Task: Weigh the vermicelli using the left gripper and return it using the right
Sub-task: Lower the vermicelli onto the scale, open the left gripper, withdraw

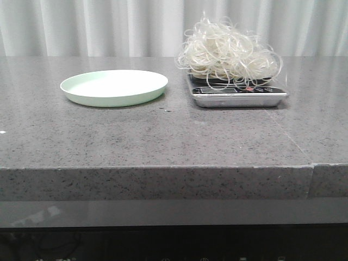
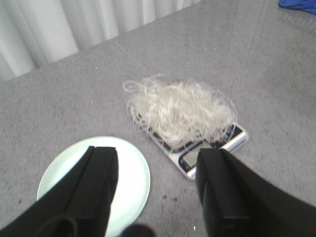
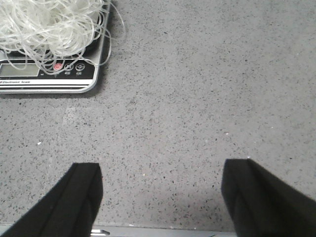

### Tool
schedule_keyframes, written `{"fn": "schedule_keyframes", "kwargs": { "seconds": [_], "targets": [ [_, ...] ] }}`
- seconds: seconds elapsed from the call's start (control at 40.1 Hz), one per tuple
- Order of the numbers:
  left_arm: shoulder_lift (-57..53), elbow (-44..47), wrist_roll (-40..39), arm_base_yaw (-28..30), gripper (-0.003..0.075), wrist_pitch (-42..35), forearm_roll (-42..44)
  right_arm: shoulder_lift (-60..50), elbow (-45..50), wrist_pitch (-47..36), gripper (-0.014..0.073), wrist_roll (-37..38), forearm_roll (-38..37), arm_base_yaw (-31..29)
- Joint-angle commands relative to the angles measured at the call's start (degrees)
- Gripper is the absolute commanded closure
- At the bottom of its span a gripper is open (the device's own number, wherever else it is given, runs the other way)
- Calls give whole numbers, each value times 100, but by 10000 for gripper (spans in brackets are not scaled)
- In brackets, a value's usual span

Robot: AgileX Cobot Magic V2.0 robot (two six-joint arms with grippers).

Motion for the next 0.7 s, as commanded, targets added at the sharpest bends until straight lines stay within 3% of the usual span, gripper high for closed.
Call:
{"fn": "schedule_keyframes", "kwargs": {
  "seconds": [0.0,0.473,0.673],
  "targets": [
    [-678,610,-19,-35,283,-659,-25,40,-184,-325,-20,-46,45,-22],
    [-3278,3483,-19,-35,283,-710,-302,185,-180,-240,-20,-46,191,23],
    [-4132,4167,-19,-35,283,-722,-386,506,-311,-254,-20,-211,248,522]
  ]
}}
